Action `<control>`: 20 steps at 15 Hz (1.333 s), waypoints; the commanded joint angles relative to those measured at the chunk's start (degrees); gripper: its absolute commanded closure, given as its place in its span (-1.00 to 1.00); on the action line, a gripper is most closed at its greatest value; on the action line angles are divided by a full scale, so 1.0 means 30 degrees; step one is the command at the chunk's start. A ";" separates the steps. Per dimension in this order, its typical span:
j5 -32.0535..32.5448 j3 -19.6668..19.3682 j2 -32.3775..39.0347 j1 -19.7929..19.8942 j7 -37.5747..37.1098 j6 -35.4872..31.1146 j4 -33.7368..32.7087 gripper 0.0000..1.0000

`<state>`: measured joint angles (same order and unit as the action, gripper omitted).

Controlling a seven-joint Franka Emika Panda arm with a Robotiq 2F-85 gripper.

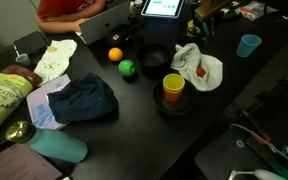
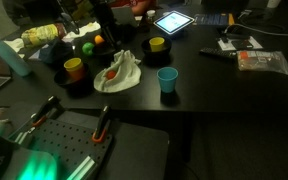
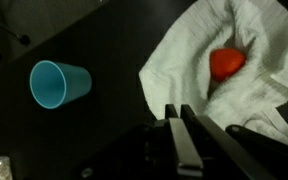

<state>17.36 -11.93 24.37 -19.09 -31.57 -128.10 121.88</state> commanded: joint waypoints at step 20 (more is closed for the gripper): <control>-0.2339 0.2511 0.3027 0.2936 0.2529 -0.9317 0.0153 -1.00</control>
<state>12.14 -4.65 30.11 -10.85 -27.73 -152.21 125.15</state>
